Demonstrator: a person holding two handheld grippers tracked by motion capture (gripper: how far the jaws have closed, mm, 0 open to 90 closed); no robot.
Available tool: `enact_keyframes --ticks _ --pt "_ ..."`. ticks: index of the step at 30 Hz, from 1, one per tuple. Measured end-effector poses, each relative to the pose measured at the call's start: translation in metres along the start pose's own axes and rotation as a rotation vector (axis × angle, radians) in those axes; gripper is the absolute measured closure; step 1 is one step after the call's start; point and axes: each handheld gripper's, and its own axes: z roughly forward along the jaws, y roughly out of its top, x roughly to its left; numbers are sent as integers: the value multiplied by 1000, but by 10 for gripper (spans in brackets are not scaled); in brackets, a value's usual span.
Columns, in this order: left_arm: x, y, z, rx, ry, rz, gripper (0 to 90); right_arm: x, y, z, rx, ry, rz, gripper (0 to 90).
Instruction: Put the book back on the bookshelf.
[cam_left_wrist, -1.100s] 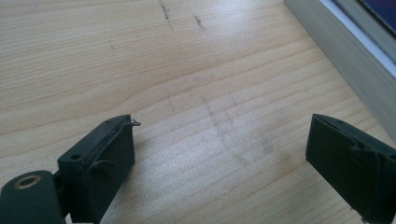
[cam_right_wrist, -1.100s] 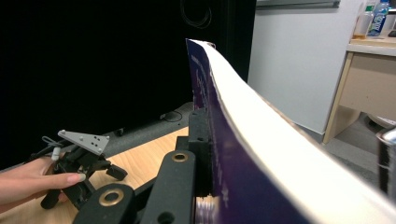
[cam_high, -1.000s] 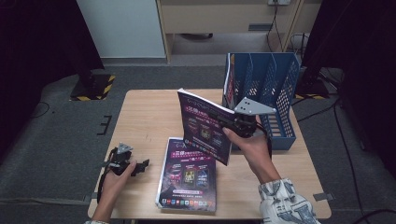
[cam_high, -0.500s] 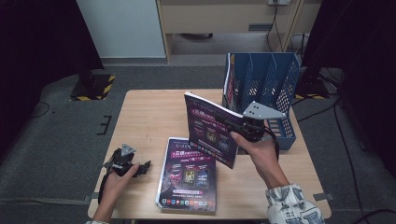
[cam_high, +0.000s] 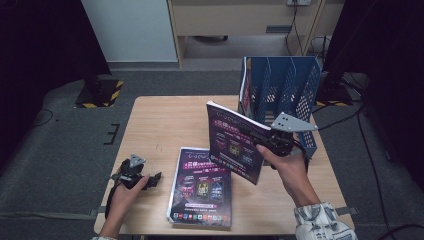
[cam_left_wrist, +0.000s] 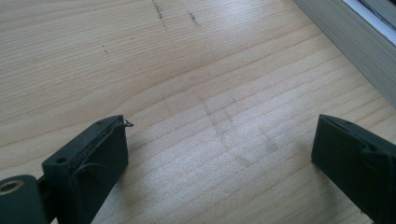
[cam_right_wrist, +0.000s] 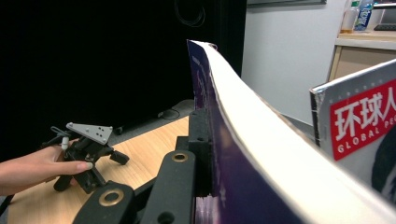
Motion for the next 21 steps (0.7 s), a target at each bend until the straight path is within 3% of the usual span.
enact_keyframes --ticks 21 --pt "0 0 0 1 1 1 28 -7 -4 -23 0 -24 11 824"
